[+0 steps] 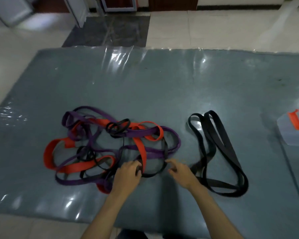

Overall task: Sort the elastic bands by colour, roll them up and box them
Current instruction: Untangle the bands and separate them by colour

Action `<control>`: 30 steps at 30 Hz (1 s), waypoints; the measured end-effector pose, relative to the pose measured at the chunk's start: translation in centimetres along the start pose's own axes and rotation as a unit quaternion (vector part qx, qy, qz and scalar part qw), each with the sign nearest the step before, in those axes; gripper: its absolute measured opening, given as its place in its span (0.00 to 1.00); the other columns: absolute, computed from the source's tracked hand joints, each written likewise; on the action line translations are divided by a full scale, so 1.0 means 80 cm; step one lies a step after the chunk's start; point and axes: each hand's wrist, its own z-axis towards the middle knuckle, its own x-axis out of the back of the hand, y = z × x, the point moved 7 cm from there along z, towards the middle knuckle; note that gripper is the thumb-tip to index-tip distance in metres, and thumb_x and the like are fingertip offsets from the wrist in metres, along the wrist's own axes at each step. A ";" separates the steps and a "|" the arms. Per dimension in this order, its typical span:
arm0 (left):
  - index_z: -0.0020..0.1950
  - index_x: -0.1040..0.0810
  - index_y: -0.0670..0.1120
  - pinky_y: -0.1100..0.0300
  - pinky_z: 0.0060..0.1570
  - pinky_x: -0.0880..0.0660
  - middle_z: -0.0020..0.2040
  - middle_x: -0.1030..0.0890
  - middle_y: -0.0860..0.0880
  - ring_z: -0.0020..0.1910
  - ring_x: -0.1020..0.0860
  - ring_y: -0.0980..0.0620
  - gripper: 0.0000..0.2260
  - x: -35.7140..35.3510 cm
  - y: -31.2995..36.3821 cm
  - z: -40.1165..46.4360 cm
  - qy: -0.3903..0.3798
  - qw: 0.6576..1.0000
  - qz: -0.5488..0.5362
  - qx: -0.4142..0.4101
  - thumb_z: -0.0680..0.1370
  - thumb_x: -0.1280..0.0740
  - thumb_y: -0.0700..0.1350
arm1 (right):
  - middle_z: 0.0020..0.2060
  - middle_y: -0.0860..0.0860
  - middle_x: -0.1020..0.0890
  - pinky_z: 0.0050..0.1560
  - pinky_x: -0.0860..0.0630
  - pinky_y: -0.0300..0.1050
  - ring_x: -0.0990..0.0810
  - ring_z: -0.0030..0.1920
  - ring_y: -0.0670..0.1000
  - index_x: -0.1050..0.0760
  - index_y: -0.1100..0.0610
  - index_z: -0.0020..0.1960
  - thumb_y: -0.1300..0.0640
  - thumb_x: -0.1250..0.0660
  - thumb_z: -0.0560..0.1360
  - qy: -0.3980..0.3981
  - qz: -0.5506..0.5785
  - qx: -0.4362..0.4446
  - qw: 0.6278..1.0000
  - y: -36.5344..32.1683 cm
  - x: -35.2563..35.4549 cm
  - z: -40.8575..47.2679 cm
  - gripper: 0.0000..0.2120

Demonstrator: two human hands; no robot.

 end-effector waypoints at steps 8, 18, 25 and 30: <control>0.57 0.16 0.46 0.48 0.55 0.21 0.55 0.18 0.47 0.55 0.18 0.44 0.10 0.036 -0.149 -0.041 0.048 0.994 -0.079 0.053 0.76 0.28 0.39 | 0.58 0.55 0.14 0.62 0.23 0.47 0.17 0.60 0.57 0.22 0.54 0.71 0.63 0.32 0.78 -0.007 -0.005 -0.042 0.999 -0.085 -0.112 0.004 0.21; 0.73 0.27 0.50 0.50 0.62 0.24 0.68 0.22 0.49 0.69 0.25 0.46 0.20 0.022 -0.247 -0.059 -0.050 0.997 -0.042 0.042 0.81 0.31 0.47 | 0.48 0.59 0.15 0.53 0.19 0.50 0.15 0.48 0.60 0.21 0.61 0.63 0.72 0.36 0.79 0.153 0.140 -0.068 0.976 -0.140 -0.163 -0.012 0.16; 0.64 0.20 0.53 0.59 0.59 0.24 0.62 0.17 0.54 0.62 0.21 0.54 0.22 0.022 -0.260 -0.056 -0.167 0.983 -0.066 -0.045 0.72 0.22 0.58 | 0.47 0.53 0.15 0.51 0.20 0.48 0.16 0.47 0.54 0.17 0.53 0.59 0.71 0.33 0.78 0.307 0.219 -0.039 0.925 -0.152 -0.145 -0.034 0.17; 0.57 0.18 0.54 0.56 0.58 0.23 0.56 0.18 0.56 0.57 0.21 0.55 0.18 0.036 -0.272 -0.056 -0.182 0.977 -0.073 -0.083 0.72 0.21 0.57 | 0.41 0.52 0.16 0.45 0.22 0.46 0.18 0.42 0.53 0.18 0.50 0.60 0.67 0.32 0.80 0.328 0.194 -0.029 0.924 -0.157 -0.151 -0.035 0.15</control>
